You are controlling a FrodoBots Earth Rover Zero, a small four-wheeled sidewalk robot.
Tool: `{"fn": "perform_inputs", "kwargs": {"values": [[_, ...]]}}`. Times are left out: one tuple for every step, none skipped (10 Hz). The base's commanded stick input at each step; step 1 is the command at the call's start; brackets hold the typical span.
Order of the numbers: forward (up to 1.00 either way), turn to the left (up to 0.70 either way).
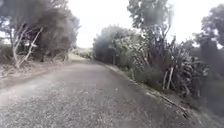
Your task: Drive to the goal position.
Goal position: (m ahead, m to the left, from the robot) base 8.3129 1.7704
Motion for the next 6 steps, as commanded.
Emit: {"fn": "perform_inputs", "kwargs": {"values": [[0.70,0.03],[0.70,0.02],[0.70,0.13],[0.70,0.31],[0.70,0.33],[0.70,0.33]]}}
